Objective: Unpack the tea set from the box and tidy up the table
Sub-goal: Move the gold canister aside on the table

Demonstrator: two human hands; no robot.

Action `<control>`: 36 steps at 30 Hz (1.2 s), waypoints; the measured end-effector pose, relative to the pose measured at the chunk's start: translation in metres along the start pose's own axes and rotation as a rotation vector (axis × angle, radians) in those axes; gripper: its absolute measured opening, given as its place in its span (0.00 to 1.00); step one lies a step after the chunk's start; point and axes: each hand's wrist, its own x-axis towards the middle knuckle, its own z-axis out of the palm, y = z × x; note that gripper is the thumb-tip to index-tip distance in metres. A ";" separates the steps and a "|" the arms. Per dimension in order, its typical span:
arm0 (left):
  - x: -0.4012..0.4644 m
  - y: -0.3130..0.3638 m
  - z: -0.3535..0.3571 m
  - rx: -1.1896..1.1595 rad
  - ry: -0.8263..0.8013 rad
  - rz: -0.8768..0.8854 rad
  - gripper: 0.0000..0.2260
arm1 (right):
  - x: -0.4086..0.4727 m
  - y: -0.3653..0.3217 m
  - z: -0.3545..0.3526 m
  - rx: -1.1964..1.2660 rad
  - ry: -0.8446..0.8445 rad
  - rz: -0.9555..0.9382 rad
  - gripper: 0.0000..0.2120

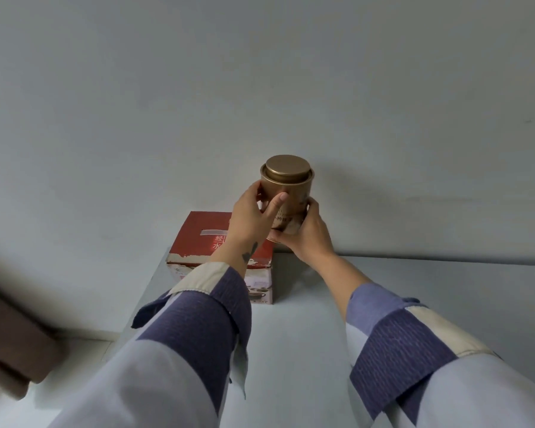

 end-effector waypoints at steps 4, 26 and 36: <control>-0.021 0.043 0.041 -0.026 -0.039 0.015 0.22 | -0.020 0.017 -0.062 -0.010 0.014 0.028 0.45; -0.100 0.210 0.393 -0.245 -0.283 -0.119 0.26 | -0.065 0.246 -0.385 0.087 0.068 0.316 0.29; -0.090 0.185 0.494 -0.230 -0.306 -0.183 0.29 | -0.043 0.342 -0.404 -0.085 0.104 0.284 0.42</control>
